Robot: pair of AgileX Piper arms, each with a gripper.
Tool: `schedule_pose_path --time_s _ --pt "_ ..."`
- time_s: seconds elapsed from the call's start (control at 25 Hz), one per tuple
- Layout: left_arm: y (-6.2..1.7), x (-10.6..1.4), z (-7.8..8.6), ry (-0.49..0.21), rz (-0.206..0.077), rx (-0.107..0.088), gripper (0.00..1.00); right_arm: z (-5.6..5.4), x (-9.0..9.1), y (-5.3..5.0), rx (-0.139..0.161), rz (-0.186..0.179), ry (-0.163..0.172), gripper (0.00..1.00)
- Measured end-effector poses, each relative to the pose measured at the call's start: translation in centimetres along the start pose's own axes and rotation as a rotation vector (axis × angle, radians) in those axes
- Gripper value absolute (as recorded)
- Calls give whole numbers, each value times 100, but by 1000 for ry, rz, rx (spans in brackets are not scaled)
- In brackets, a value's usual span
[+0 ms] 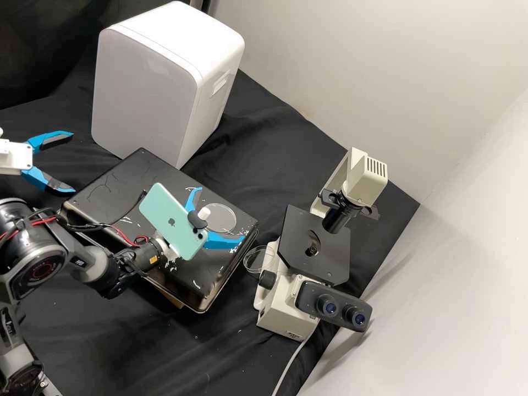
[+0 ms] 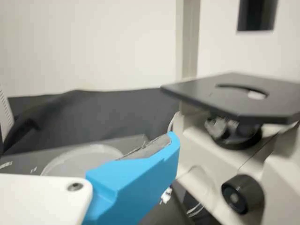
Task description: Place the petri dish on the bench
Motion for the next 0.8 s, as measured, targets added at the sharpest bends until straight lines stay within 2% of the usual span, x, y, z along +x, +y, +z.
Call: schedule_pose_path --time_s 0.08,0.2,0.28,0.36,0.48,0.72,0.8 --pt "50 -24 0 0 25 -3 100 -31 -59 6 -23 42 10 100" --pt "124 -114 -22 -6 65 0 100 -102 -160 7 -10 102 33 100" --pt "164 -159 -22 -8 88 -2 100 -142 -226 -14 2 108 38 100" --pt "171 -184 -24 -8 94 -2 100 -178 -317 -53 10 94 48 100" --pt "186 -212 -25 -9 104 -3 100 -238 -430 -107 -11 79 66 100" --pt "202 -234 -26 -9 114 -4 100 -272 -658 -203 -25 40 78 100" --pt "202 -234 -26 -9 113 -4 100 -290 -743 -266 -24 4 96 100"
